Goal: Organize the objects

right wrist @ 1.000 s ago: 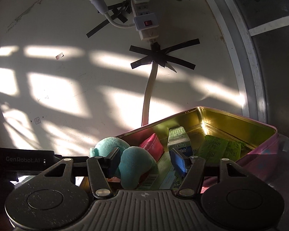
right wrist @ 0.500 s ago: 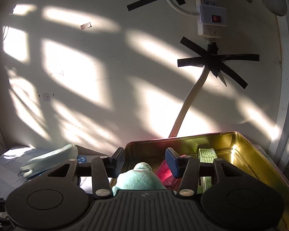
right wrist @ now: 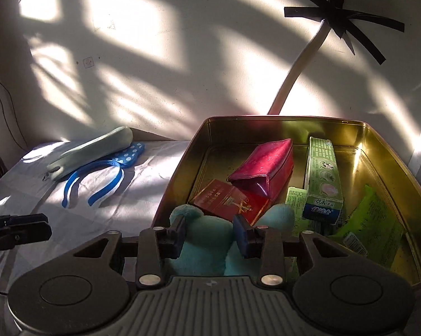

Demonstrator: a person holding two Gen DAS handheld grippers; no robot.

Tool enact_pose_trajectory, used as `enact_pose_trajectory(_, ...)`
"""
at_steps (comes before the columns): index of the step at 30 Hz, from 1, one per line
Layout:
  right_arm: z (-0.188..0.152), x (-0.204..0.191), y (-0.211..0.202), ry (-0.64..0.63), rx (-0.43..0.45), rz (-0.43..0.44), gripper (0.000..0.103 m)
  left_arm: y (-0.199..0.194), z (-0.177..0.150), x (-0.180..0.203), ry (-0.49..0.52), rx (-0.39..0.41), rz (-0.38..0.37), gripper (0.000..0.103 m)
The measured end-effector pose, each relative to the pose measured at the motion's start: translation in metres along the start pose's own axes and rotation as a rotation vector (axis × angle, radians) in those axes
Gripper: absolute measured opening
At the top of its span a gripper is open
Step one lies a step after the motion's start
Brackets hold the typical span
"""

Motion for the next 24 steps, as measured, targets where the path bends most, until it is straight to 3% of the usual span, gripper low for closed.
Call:
enact_pose_trajectory(3,-0.004,-0.012,-0.015,-0.044,0.045,-0.037,0.035,-0.003,-0.001,-0.005,-0.005,0.004,0.003,0.063)
enact_pose_trajectory(8,0.022,-0.022,-0.049,-0.007,0.219,-0.012,0.038,-0.012,0.003,-0.023,-0.013,0.025,0.039,0.063)
enact_pose_trajectory(12,0.037,-0.048,-0.053,-0.03,0.274,0.035,0.038,-0.021,0.008,-0.048,-0.005,0.058,0.11,0.063)
enact_pose_trajectory(19,0.052,-0.11,-0.005,-0.06,0.201,0.163,0.038,-0.041,0.038,-0.121,-0.079,0.15,0.269,0.063)
enact_pose_trajectory(24,0.074,-0.145,0.054,0.128,0.1,0.342,0.039,-0.065,0.058,-0.181,-0.275,0.257,0.284,0.063)
Point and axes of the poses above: each gripper's, at about its wrist camera, not at the fingertips, and y roughly the way its jaws point, x to its right, z to its top, the point moved 3 cm from there along y, roughly the way its jaws point, and after that the axes turned 10 degrees about -y, right-handed, at the moved point
